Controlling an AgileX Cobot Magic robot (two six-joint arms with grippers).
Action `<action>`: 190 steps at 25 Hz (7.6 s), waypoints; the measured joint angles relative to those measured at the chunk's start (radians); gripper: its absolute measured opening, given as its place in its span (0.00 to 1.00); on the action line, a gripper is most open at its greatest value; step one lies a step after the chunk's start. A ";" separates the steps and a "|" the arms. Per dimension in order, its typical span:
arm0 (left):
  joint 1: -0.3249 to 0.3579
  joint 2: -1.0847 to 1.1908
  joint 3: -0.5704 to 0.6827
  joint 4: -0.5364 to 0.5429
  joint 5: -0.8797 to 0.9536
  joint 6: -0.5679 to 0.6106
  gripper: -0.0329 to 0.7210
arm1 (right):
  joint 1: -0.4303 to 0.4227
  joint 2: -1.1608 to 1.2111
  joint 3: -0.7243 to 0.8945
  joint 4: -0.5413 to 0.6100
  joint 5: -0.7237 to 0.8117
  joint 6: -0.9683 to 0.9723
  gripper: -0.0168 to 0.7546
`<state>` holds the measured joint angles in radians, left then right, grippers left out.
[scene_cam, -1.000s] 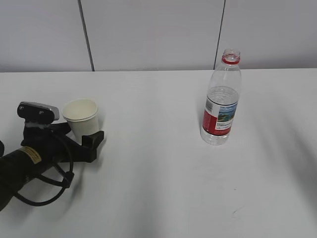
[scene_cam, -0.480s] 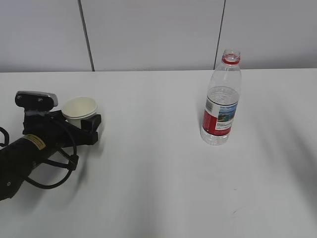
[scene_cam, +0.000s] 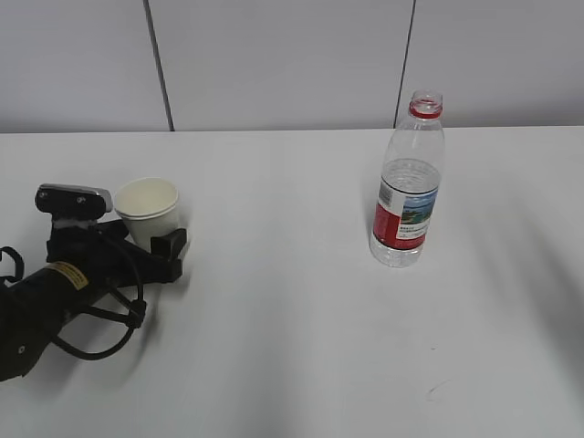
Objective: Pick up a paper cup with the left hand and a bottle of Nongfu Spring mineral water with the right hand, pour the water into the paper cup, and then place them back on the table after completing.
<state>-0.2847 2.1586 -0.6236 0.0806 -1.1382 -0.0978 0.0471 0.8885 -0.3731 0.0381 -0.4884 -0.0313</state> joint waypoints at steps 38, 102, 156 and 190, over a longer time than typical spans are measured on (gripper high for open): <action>0.000 0.002 -0.001 0.035 -0.004 0.000 0.60 | 0.000 0.621 0.022 -0.302 -0.432 0.112 0.78; 0.000 0.002 -0.001 0.052 -0.004 0.000 0.60 | 0.037 1.145 -0.241 -0.462 -0.650 0.239 0.84; 0.000 0.002 -0.001 0.052 -0.005 0.000 0.60 | 0.066 1.326 -0.510 -0.471 -0.659 0.250 0.84; -0.161 0.002 -0.150 0.464 -0.001 -0.115 0.60 | 0.068 1.221 -0.514 -0.480 -0.438 -0.147 0.58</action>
<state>-0.4456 2.1608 -0.7732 0.5448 -1.1389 -0.2123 0.1151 2.1099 -0.8874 -0.4422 -0.9261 -0.1782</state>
